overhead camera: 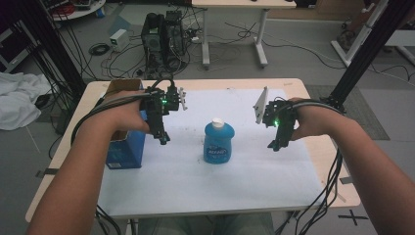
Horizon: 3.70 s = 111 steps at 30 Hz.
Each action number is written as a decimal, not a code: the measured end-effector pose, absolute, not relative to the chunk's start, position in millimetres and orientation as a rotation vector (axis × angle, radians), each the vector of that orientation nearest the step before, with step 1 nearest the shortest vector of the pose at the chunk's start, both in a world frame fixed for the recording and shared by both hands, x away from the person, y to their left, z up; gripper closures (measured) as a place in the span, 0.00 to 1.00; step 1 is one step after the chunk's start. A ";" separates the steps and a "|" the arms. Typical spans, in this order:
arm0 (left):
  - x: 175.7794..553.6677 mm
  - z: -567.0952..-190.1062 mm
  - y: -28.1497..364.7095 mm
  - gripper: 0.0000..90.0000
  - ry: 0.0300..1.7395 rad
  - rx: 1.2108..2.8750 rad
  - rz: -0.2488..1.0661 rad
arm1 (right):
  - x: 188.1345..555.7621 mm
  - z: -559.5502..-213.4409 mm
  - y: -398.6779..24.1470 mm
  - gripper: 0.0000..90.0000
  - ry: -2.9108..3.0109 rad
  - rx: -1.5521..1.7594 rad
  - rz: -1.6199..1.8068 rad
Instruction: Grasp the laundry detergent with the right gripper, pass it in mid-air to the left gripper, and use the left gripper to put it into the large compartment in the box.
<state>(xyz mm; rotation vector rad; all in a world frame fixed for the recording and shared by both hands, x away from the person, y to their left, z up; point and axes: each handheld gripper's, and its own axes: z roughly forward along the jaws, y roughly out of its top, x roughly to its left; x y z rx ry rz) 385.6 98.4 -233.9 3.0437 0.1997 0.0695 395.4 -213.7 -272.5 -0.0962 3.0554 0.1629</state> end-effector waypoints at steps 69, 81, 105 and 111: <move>357.3 -235.8 114.8 0.10 0.229 3.044 0.072 | 409.9 -351.0 -181.8 0.15 2.982 0.131 1.061; 354.3 -236.7 120.1 0.10 0.238 3.047 0.084 | 413.8 -372.6 -165.3 0.15 2.966 0.136 1.138; 354.4 -237.0 121.5 0.10 0.242 3.043 0.079 | 415.8 -389.3 -154.2 0.26 2.922 0.102 1.278; 354.3 -237.1 121.9 0.10 0.242 3.041 0.079 | 416.4 -390.3 -154.5 0.28 2.920 0.098 1.304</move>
